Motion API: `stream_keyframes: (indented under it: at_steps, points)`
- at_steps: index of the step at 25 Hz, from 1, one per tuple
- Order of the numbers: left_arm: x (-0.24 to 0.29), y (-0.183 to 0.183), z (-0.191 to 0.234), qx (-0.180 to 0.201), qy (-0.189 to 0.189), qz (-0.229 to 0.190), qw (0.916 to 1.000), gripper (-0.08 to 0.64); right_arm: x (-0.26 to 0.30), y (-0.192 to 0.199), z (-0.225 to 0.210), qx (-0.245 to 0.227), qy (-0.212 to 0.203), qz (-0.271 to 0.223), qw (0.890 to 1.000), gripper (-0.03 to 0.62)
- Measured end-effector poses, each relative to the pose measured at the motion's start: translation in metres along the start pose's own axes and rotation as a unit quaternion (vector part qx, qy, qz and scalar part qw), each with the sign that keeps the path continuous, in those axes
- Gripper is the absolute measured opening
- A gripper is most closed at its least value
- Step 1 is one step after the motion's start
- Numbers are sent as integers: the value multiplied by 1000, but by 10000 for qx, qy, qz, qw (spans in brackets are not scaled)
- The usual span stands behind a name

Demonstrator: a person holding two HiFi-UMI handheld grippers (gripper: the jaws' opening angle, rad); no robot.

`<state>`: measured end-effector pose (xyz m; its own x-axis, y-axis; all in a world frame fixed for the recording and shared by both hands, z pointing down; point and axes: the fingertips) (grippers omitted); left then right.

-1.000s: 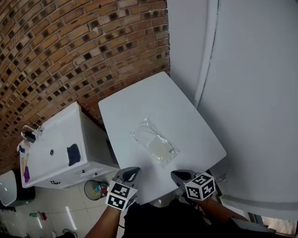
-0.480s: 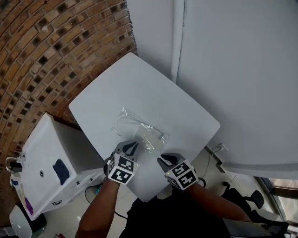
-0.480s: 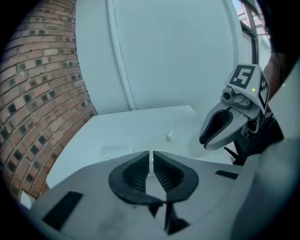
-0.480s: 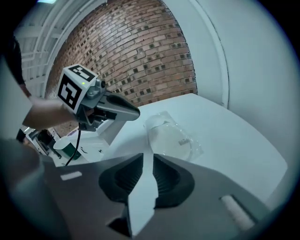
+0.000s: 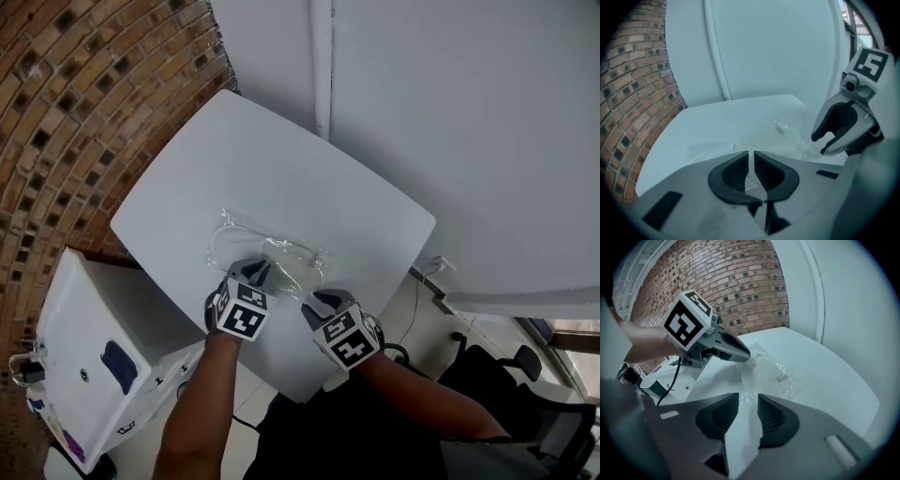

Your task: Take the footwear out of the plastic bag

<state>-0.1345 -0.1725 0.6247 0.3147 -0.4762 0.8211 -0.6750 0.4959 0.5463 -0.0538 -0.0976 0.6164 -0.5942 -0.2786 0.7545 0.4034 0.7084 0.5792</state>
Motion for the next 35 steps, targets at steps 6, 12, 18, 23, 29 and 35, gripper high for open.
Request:
stream_keyframes:
  at_steps: [6,12,18,23,29,35]
  points:
    - [20,16,-12,178,244,391,9988,14,17,5,8,-330,17,411,9986,172]
    - [24,16,-12,149,284,412,9986,7,24,11,-2,-628,273,591,9959,119]
    - [23,16,-12,18,290,381,9989,8,19,11,-8,-774,309,577,9949,8]
    - [19,17,-13,173,161,499,9985,6,5,8,-15,-575,320,346,9972,5]
    - [14,22,-20,99,202,547,9983,6,-16,15,-21,-145,199,164,9996,3]
    - [9,27,-34,73,273,562,9980,6,-25,36,-15,675,-146,155,9975,3]
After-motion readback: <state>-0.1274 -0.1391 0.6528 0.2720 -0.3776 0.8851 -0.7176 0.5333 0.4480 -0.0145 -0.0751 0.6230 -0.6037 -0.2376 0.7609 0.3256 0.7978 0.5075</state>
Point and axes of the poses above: the fingertips, and each gripper's own axes: x forward along the fingers, z to its left, y out of its underside, and after that the axes turned 8 degrees about x, right-handed
